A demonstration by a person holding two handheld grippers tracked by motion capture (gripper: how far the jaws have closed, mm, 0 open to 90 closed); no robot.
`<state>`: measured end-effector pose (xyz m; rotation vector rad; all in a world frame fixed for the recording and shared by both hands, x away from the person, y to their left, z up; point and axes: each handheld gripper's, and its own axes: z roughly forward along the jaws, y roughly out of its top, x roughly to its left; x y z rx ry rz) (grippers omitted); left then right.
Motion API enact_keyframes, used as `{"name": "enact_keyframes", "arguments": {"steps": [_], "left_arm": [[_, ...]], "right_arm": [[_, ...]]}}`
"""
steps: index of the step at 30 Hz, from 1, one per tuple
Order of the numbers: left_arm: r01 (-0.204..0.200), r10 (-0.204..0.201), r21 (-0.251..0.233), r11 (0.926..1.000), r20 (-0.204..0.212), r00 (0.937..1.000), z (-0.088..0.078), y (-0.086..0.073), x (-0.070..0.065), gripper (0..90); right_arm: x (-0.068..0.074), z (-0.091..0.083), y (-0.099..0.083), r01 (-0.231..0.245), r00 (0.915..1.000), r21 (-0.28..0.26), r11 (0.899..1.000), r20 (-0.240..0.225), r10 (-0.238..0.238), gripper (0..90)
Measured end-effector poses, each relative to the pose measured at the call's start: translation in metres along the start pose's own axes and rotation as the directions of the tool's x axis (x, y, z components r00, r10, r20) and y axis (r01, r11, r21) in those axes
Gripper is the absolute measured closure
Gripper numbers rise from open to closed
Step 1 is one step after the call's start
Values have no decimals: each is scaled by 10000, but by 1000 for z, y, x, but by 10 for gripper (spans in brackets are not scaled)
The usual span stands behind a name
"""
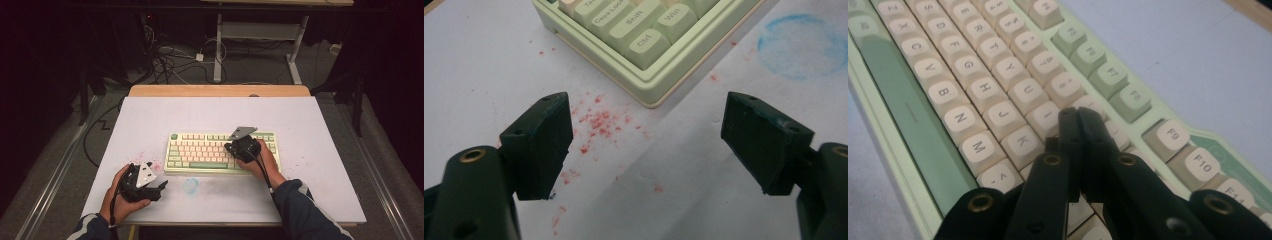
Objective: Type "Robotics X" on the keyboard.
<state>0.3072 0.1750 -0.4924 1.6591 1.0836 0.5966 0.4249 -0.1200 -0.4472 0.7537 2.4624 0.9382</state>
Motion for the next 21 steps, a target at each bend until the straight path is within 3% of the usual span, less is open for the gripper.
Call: {"name": "enact_keyframes", "arguments": {"steps": [1, 5, 11, 18, 21], "left_arm": [[-15, 15, 53, 10000, -15, 10000, 0, -1, 0, 195], [-21, 20, 73, 10000, 48, 10000, 0, -1, 0, 195], [-170, 169, 269, 9995, 23, 9999, 2, -2, 1, 195], [-219, 217, 364, 9991, 55, 9997, 3, -3, 0, 195], [-229, 227, 450, 9987, 45, 9997, 3, -4, 1, 195]], "right_arm": [[1, 1, 0, 83, 10000, 226, 9997, -17, -83, 900], [6, 0, -1, 238, 9997, 164, 9996, 66, -239, 895], [7, -12, 0, 182, 9998, -387, 9991, 33, -181, 888], [4, -32, -1, 28, 10000, -1156, 9933, 59, -21, 818], [5, -40, -2, 157, 9995, -1414, 9898, 297, -116, 764]]}}
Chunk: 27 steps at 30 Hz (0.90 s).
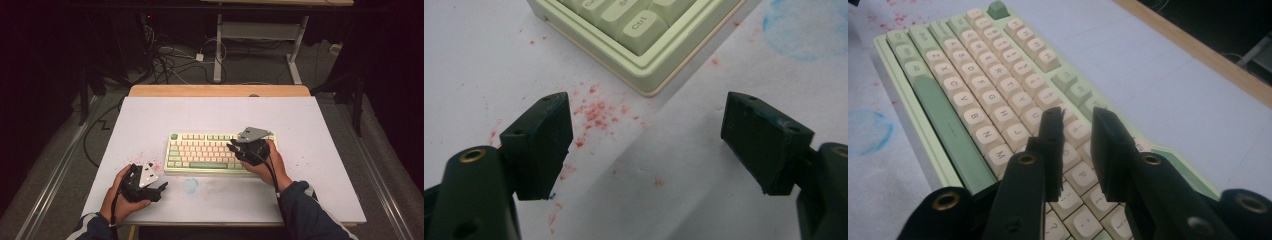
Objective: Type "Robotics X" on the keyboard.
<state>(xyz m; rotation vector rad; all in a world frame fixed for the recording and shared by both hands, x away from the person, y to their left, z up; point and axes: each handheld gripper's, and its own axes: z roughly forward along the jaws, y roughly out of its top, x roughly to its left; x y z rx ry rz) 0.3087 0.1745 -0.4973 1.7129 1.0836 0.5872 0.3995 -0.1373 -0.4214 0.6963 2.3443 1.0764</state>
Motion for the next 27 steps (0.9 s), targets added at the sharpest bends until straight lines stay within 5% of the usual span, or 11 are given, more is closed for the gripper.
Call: {"name": "enact_keyframes", "arguments": {"steps": [15, 27], "left_arm": [[-207, 208, 83, 9998, -39, 9998, 0, -2, -1, 195], [-199, 199, 19, 9998, -134, 9997, -2, -1, -1, 196]], "right_arm": [[1, -25, -3, 192, 9973, -873, 9960, 719, -129, 356], [6, -54, -31, 216, 9855, -1121, 9935, 1695, -23, 276]]}}
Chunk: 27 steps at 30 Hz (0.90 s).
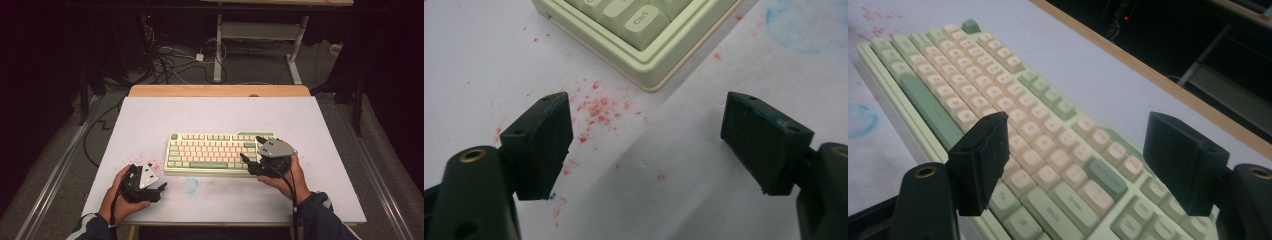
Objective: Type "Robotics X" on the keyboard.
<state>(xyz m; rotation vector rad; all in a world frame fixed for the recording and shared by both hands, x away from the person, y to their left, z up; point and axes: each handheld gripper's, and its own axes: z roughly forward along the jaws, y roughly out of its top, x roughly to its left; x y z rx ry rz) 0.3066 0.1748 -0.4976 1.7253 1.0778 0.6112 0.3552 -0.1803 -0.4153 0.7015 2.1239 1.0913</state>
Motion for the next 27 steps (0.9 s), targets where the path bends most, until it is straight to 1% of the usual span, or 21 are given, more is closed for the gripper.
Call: {"name": "enact_keyframes", "arguments": {"steps": [2, 8, 10, 14, 16, 18, 21, 23, 25, 27], "left_arm": [[4, -4, -34, 10000, -5, 10000, 0, 1, 0, 196], [-6, 5, -39, 10000, -135, 9999, 1, 1, -1, 226], [0, -1, -91, 10000, -155, 9999, 1, 2, -1, 241], [165, -171, -246, 9996, -256, 9995, 1, 4, 0, 260], [290, -299, -311, 9991, -300, 9991, 1, 6, 1, 268], [336, -347, -367, 9988, -300, 9989, 0, 7, 1, 276], [459, -472, -456, 9979, -272, 9985, -1, 9, 1, 282], [420, -433, -410, 9983, -310, 9986, -1, 10, 2, 294], [478, -491, -470, 9978, -269, 9984, -1, 11, 2, 318], [534, -545, -426, 9977, -243, 9982, -1, 13, 2, 353]], "right_arm": [[-1, -6, -5, 28, 10000, -6, 10000, 35, -28, 275], [-1, -22, -22, -148, 9998, -12, 9999, 119, 148, 273], [-2, -27, -27, -117, 9996, -13, 9999, 243, 117, 273], [-2, -35, -38, -173, 9994, 27, 9998, 297, 172, 273], [-2, -39, -45, -67, 9989, 54, 10000, 454, 64, 273], [-3, -42, -51, -28, 9987, 80, 10000, 516, 24, 273], [-7, -46, -59, -178, 9980, 208, 9996, 608, 165, 273], [-8, -48, -64, -197, 9974, 256, 9995, 695, 179, 273], [-9, -49, -67, -262, 9969, 362, 9990, 747, 234, 273], [-10, -50, -70, -270, 9968, 447, 9986, 758, 235, 273]]}}
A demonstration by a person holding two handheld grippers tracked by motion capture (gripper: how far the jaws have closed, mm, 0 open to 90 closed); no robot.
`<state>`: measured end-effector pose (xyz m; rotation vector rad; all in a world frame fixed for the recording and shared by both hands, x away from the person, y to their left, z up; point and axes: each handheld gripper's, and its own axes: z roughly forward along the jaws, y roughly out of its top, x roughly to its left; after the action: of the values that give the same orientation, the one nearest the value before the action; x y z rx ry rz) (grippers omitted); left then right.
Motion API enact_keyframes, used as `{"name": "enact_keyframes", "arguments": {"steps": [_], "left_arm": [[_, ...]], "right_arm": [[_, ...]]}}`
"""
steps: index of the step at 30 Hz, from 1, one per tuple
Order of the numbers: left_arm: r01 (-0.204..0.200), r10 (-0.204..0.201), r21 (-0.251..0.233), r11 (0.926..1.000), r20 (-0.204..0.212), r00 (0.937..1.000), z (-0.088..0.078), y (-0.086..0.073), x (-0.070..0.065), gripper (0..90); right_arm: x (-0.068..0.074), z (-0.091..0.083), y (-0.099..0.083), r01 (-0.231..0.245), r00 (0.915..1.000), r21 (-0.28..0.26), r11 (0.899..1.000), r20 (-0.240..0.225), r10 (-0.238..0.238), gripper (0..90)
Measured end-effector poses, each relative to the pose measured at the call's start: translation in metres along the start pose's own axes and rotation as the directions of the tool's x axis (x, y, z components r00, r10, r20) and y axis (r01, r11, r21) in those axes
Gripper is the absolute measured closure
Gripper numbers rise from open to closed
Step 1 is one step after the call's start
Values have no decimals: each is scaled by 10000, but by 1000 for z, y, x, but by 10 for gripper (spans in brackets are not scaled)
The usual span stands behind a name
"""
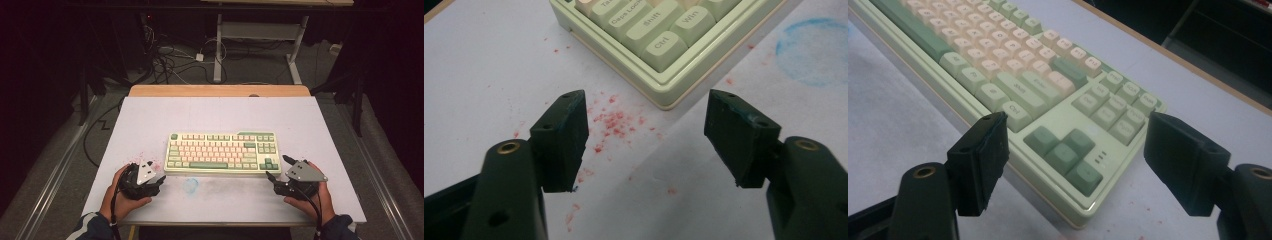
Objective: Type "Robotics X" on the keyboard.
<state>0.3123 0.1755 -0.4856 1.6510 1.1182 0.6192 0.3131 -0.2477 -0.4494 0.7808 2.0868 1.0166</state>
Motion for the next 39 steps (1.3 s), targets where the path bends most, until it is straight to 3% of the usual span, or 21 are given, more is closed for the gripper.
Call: {"name": "enact_keyframes", "arguments": {"steps": [7, 12, 27, 29, 39], "left_arm": [[-41, 30, 353, 9994, 317, 9995, 4, 8, 4, 702], [239, -267, 435, 9988, 660, 9975, 11, 23, 3, 874], [-361, 273, 684, 9970, 1251, 9918, 60, 60, -29, 875], [-541, 437, 732, 9958, 1374, 9896, 69, 63, -36, 875], [-641, 453, 1016, 9928, 1776, 9831, 103, 70, -59, 874]], "right_arm": [[3, 3, -1, 150, 9999, 106, 9998, -45, -149, 273], [3, 6, -1, 185, 9998, 187, 9997, -58, -184, 274], [6, 11, -3, 281, 9993, 451, 9986, -275, -268, 276], [6, 12, -3, 269, 9992, 472, 9985, -304, -255, 278], [7, 15, -4, 235, 9993, 587, 9980, -293, -218, 280]]}}
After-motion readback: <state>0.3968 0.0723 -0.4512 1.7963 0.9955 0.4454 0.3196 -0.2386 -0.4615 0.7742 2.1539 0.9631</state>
